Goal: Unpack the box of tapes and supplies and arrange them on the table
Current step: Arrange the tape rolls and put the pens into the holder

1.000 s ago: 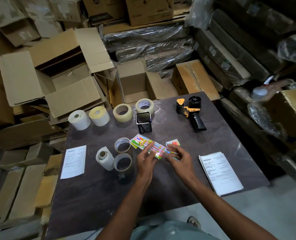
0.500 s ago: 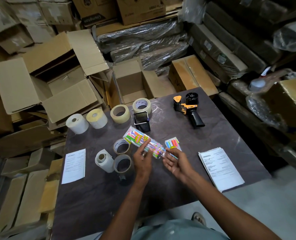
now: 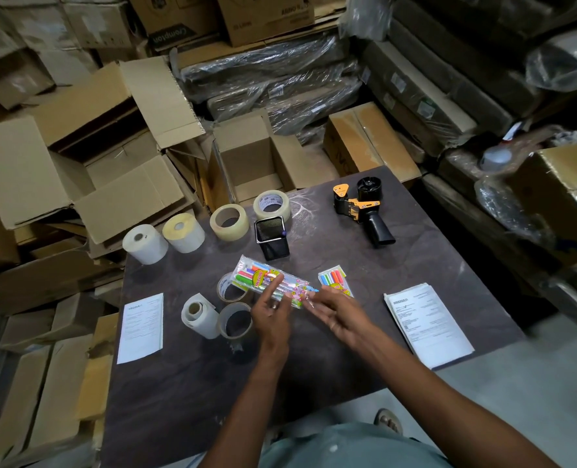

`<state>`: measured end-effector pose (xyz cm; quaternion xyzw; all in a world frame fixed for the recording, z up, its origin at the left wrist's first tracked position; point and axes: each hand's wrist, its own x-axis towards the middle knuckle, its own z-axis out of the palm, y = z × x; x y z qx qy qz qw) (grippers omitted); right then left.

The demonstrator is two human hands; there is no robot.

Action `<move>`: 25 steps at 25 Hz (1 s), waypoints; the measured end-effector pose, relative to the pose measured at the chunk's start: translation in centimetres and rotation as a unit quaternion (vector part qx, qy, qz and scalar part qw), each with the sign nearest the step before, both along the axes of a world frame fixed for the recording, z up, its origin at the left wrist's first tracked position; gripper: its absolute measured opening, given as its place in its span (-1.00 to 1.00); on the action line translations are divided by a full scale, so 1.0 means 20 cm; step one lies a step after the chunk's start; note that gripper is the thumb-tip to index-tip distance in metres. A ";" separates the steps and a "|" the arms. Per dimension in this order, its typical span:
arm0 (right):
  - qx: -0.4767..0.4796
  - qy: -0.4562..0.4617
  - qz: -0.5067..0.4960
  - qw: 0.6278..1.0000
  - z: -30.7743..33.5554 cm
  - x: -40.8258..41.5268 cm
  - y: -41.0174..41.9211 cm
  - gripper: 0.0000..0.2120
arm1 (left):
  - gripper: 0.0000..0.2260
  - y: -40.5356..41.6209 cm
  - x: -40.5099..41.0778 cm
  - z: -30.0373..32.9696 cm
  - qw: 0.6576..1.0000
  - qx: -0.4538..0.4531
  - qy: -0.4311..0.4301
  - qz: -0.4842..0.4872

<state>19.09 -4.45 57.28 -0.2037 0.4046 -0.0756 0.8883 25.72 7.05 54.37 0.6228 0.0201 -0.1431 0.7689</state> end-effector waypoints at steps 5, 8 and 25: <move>0.033 0.027 0.019 0.999 0.04 0.00 0.00 -0.83 | -0.61 0.01 -0.02 0.03 0.987 -0.101 0.111 0.052; 0.067 0.042 0.024 0.997 0.03 0.01 0.00 -0.92 | -0.62 0.04 -0.02 0.02 0.983 -0.113 0.132 0.052; -0.208 0.034 0.025 0.977 0.01 0.02 0.05 -0.58 | -0.59 0.07 -0.01 0.01 0.961 -0.176 0.192 0.095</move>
